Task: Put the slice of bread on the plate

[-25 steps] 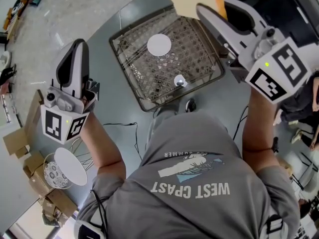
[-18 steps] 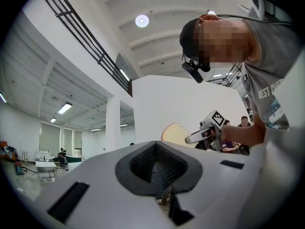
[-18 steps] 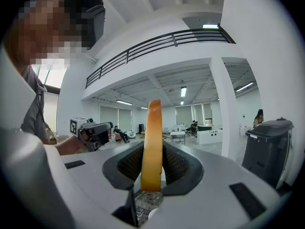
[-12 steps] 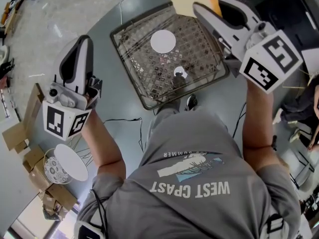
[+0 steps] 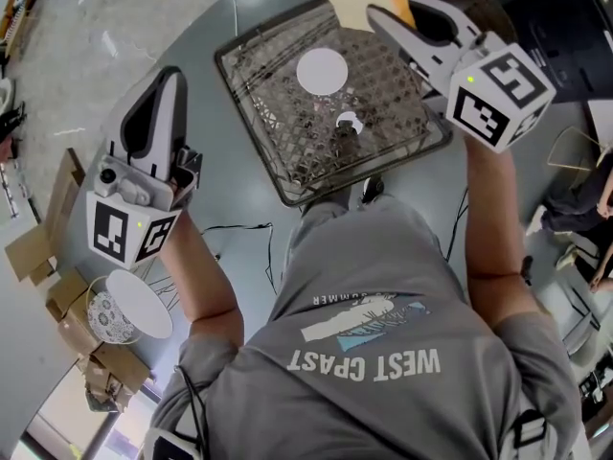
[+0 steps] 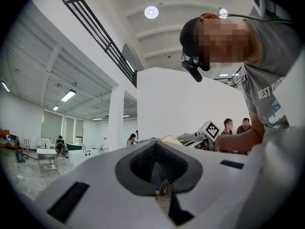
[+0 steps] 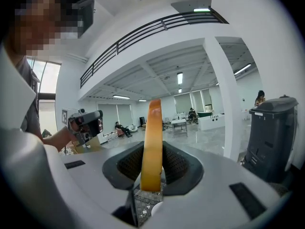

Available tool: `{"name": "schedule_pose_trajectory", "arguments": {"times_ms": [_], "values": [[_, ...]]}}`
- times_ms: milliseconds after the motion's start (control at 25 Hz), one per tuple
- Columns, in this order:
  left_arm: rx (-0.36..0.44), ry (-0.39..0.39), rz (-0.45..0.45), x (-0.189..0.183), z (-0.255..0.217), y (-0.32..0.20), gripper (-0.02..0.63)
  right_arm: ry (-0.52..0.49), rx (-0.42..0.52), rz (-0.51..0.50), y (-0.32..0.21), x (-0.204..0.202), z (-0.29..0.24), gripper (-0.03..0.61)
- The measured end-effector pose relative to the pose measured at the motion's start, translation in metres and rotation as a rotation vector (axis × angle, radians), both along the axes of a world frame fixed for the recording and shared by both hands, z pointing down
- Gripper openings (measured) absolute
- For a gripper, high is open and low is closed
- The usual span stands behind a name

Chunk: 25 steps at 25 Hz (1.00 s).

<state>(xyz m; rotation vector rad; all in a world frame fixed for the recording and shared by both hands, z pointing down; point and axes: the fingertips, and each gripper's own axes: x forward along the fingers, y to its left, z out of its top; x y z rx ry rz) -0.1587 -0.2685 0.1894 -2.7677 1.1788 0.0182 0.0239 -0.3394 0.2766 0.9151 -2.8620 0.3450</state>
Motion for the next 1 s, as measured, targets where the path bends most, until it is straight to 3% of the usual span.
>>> {"name": "schedule_pose_trajectory", "arguments": {"times_ms": [1000], "values": [[-0.123, 0.024, 0.016, -0.012, 0.052, -0.016, 0.008, 0.174, -0.132, 0.022, -0.059, -0.028, 0.191, 0.092]]}}
